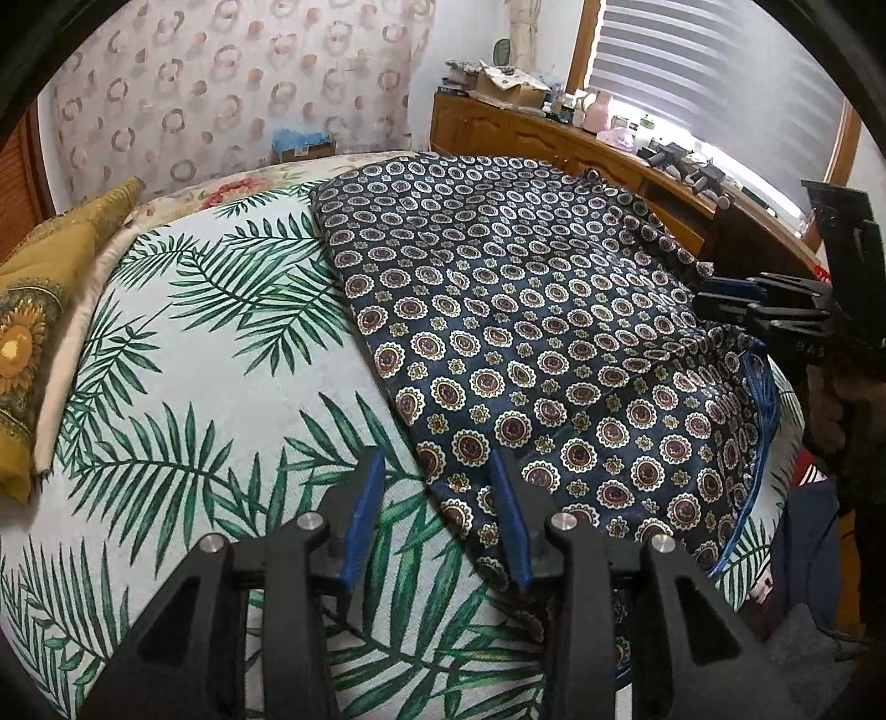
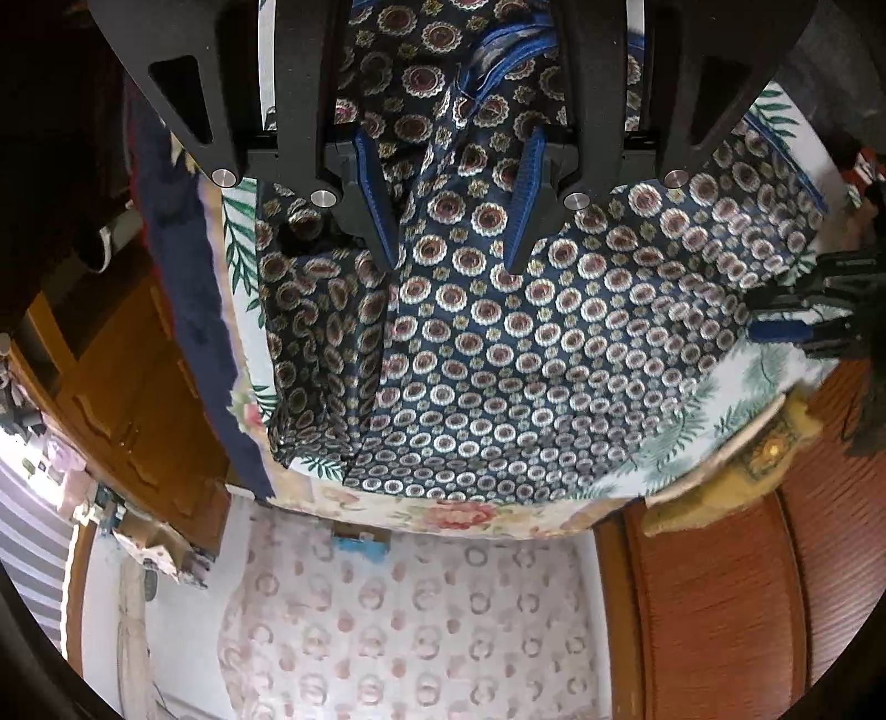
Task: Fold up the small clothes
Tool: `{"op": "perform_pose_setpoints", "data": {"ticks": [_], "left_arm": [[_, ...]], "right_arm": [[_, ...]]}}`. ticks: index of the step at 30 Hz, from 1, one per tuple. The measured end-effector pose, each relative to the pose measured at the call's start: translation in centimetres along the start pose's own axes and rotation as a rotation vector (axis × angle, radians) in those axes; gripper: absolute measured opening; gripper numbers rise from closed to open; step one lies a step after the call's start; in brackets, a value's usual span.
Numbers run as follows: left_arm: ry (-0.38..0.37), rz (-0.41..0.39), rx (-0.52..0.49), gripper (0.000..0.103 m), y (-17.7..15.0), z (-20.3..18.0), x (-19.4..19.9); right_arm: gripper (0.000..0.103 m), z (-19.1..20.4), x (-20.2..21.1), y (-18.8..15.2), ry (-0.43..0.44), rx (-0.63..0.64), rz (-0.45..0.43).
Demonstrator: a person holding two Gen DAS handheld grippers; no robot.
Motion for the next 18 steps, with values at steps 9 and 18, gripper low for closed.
{"op": "perform_pose_setpoints", "data": {"ticks": [9, 18], "left_arm": [[-0.001, -0.004, 0.003, 0.038, 0.1, -0.1, 0.1], [-0.006, -0.011, 0.016, 0.038, 0.4, 0.0, 0.4]], "right_arm": [[0.039, -2.5, -1.7, -1.6, -0.008, -0.072, 0.025], [0.008, -2.1, -1.6, -1.4, -0.007, -0.034, 0.012]]}}
Point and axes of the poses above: each gripper's, at about its wrist camera, not at the fingertips, and x roughly against the way its jaws point, z to its left, y to its top, the point moved 9 cm from there along -x, roughly the way its jaws point, and after that the axes turned 15 degrees about y, right-handed, at the moved point
